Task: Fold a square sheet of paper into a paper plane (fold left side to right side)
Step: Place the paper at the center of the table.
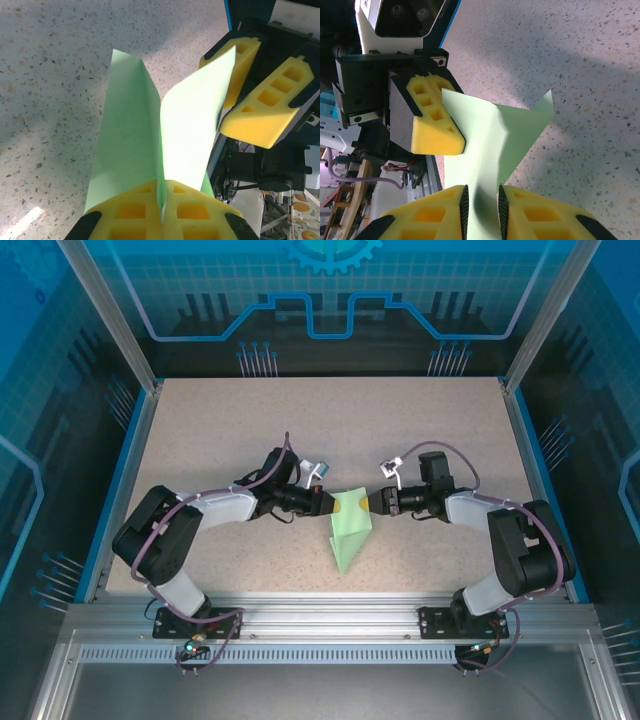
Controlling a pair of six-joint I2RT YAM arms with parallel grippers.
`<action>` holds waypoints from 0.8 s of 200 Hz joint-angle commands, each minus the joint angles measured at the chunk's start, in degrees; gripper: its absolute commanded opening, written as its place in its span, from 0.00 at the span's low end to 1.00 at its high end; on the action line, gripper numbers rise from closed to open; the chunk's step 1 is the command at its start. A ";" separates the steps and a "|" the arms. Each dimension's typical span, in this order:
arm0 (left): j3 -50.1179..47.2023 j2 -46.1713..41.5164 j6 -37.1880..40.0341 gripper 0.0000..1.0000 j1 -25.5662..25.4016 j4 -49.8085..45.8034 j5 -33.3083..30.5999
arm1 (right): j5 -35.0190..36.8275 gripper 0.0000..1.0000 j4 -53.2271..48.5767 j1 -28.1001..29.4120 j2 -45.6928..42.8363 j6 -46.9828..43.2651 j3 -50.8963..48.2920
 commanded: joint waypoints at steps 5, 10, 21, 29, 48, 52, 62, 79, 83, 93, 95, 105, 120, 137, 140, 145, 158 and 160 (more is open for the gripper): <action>1.29 0.54 2.46 0.03 -0.35 -0.79 0.27 | 0.07 0.30 -4.65 -0.14 -0.87 -2.20 1.59; 1.31 0.58 2.48 0.03 -0.35 -0.91 0.31 | -0.11 0.32 -4.73 -0.14 -0.78 -2.27 1.47; 1.29 0.70 2.51 0.03 -0.38 -1.04 0.14 | -0.48 0.36 -4.89 -0.12 -0.78 -2.52 1.34; 1.38 0.79 2.63 0.03 -0.37 -1.24 -0.03 | -0.87 0.37 -4.83 -0.14 -0.79 -2.55 1.25; 1.48 0.97 2.71 0.04 -0.36 -1.32 -0.13 | -1.45 0.36 -4.99 -0.14 -0.86 -2.44 1.12; 1.47 1.02 2.68 0.03 -0.39 -1.32 -0.23 | -1.54 0.36 -5.07 -0.12 -0.91 -2.38 1.10; 1.46 1.14 2.70 0.04 -0.34 -1.32 -0.17 | -1.38 0.35 -5.35 -0.12 -1.04 -2.42 1.13; 1.55 1.32 2.72 0.04 -0.35 -1.34 -0.34 | -1.30 0.33 -5.83 -0.08 -1.22 -2.42 1.01; 1.55 1.33 2.69 0.04 -0.38 -1.27 -0.23 | -1.37 0.32 -5.99 -0.01 -1.18 -2.38 1.10; 1.58 1.41 2.57 0.03 -0.38 -0.98 -0.07 | -1.23 0.30 -6.50 0.12 -0.92 -2.38 1.33; 1.56 1.41 2.51 0.03 -0.37 -0.90 -0.05 | -1.17 0.29 -6.69 0.19 -0.88 -2.40 1.37; 1.68 1.52 2.48 0.04 -0.36 -0.79 0.14 | -0.37 0.26 -7.67 0.50 -0.55 -2.46 1.76; 1.67 1.50 2.63 0.08 -0.37 -0.78 0.31 | 1.03 0.17 -8.95 0.73 0.17 -2.12 2.32; 1.64 1.05 3.05 0.18 -0.34 -1.00 0.18 | 2.68 0.04 -10.01 0.74 1.42 -0.62 3.13; 1.64 0.90 3.21 0.22 -0.36 -1.16 0.03 | 3.14 0.02 -10.39 0.69 1.61 -0.30 3.37; 1.71 0.53 3.50 0.29 -0.36 -1.50 -0.41 | 3.80 0.00 -11.04 0.71 1.96 0.20 3.67; 1.89 -0.60 4.66 0.47 -0.36 -3.37 -2.73 | 5.30 0.00 -12.34 0.72 2.75 2.19 4.45; 1.95 -0.85 4.87 0.49 -0.38 -3.77 -3.28 | 5.63 0.00 -12.61 0.67 2.85 2.48 4.59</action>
